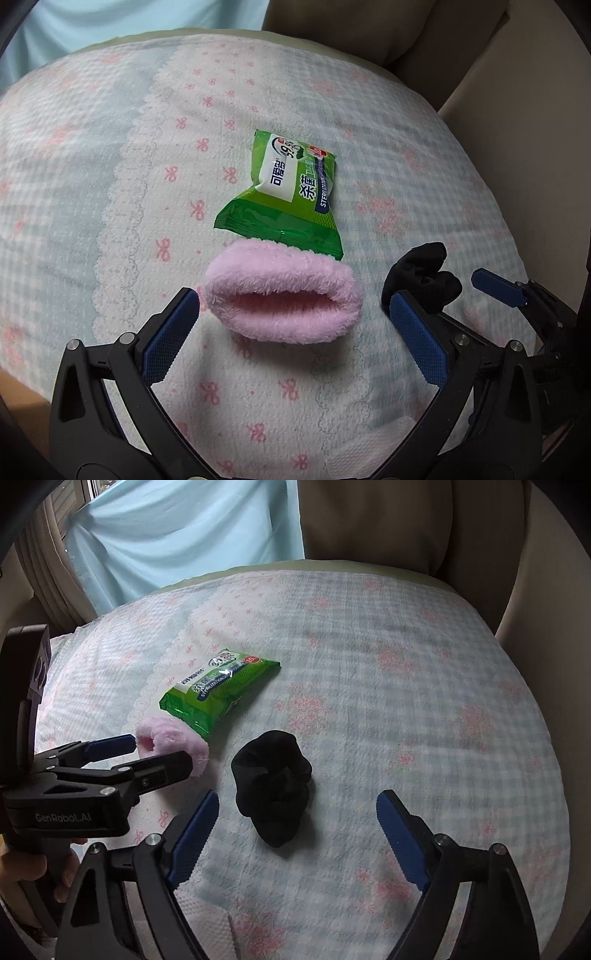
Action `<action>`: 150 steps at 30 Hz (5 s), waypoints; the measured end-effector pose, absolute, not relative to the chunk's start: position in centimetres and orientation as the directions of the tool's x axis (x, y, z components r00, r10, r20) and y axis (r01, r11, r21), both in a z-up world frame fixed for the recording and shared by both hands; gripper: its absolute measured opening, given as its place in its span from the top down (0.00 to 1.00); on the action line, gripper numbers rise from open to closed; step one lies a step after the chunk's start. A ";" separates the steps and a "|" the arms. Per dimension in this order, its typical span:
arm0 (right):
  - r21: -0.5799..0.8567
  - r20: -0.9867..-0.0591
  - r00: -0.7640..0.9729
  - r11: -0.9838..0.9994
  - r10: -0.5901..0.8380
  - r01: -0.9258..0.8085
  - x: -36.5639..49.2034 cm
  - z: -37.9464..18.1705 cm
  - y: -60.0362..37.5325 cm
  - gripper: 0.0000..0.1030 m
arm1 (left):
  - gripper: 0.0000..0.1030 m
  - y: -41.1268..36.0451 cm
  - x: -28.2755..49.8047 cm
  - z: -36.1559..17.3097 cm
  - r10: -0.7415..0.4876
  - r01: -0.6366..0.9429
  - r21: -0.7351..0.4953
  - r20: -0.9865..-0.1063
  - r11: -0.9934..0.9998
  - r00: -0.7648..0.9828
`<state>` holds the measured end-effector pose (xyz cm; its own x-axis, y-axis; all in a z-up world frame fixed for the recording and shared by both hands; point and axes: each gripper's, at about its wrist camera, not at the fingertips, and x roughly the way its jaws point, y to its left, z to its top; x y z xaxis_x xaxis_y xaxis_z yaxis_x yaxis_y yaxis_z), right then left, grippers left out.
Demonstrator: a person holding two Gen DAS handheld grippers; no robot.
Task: Organize soft objects
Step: 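Grasp the pink hair tie with the left tool while the right tool grasps the black scrunchie, then carry the pink hair tie and black scrunchie into the box and release both, then lift both tools from the box and move toward the wipes pack and cloth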
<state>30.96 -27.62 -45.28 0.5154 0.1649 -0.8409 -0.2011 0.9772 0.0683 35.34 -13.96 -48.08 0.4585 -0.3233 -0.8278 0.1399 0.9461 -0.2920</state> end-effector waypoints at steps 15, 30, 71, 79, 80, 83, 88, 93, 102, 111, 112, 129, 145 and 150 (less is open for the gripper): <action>0.022 -0.813 0.555 0.962 0.175 -0.272 32.5 -48.1 -25.8 0.63 | 0.34 -14.5 36.6 -49.0 -0.303 0.153 -0.262 -0.817 0.953 0.490; 0.037 -0.806 0.564 0.967 0.178 -0.253 31.9 -47.5 -25.5 0.75 | 0.61 -14.1 35.3 -47.7 -0.300 0.165 -0.251 -0.804 0.954 0.513; 0.092 -0.696 0.699 0.986 0.164 -0.140 14.9 -12.7 -16.4 0.77 | 0.61 -1.0 16.2 -13.3 -0.202 0.125 -0.159 -0.708 0.979 0.676; 0.106 -0.723 0.667 0.982 0.183 -0.154 13.6 -14.0 -7.4 0.77 | 0.61 7.7 14.6 -13.0 -0.214 0.162 -0.143 -0.735 0.976 0.643; 0.113 -0.734 0.653 0.981 0.188 -0.156 13.6 -14.6 -6.3 0.77 | 0.61 8.9 14.5 -13.2 -0.211 0.168 -0.134 -0.741 0.977 0.638; 0.110 -0.760 0.625 0.983 0.179 -0.147 13.7 -16.3 -2.9 0.77 | 0.61 12.2 14.7 -14.5 -0.215 0.184 -0.128 -0.762 0.975 0.611; 0.160 -0.800 0.569 0.982 0.191 -0.105 13.8 -19.4 1.9 0.77 | 0.61 17.6 15.4 -17.5 -0.194 0.186 -0.106 -0.810 0.977 0.554; 0.175 -0.852 0.479 0.977 0.211 -0.120 14.9 -22.6 6.3 0.77 | 0.61 22.4 16.6 -21.3 -0.168 0.117 -0.126 -0.852 0.985 0.497; 0.156 -0.951 0.229 0.961 0.208 -0.227 17.9 -29.3 12.0 0.77 | 0.61 27.5 18.6 -30.2 -0.181 -0.094 -0.229 -0.915 0.969 0.360; 0.098 -0.990 0.072 0.968 0.118 -0.233 20.3 -34.7 13.5 0.77 | 0.25 26.9 21.2 -35.0 -0.163 -0.142 -0.203 -0.954 0.969 0.250; 0.092 -0.992 0.069 0.971 0.110 -0.222 20.6 -35.0 13.4 0.74 | 0.01 26.6 21.5 -35.2 -0.146 -0.145 -0.184 -0.959 0.972 0.243; 0.137 -0.987 0.068 0.981 0.147 -0.137 19.7 -35.3 9.3 0.00 | 0.00 25.0 19.5 -35.6 -0.174 -0.187 -0.217 -0.960 0.958 0.220; 0.188 -0.938 0.256 0.964 0.232 -0.186 15.5 -29.0 7.0 0.00 | 0.00 23.4 15.9 -25.7 -0.059 -0.111 -0.103 -0.936 0.988 0.347; 0.162 -0.909 0.362 0.975 0.207 -0.153 13.8 -25.4 5.2 0.00 | 0.00 23.3 13.8 -21.8 -0.051 -0.094 -0.099 -0.907 0.991 0.417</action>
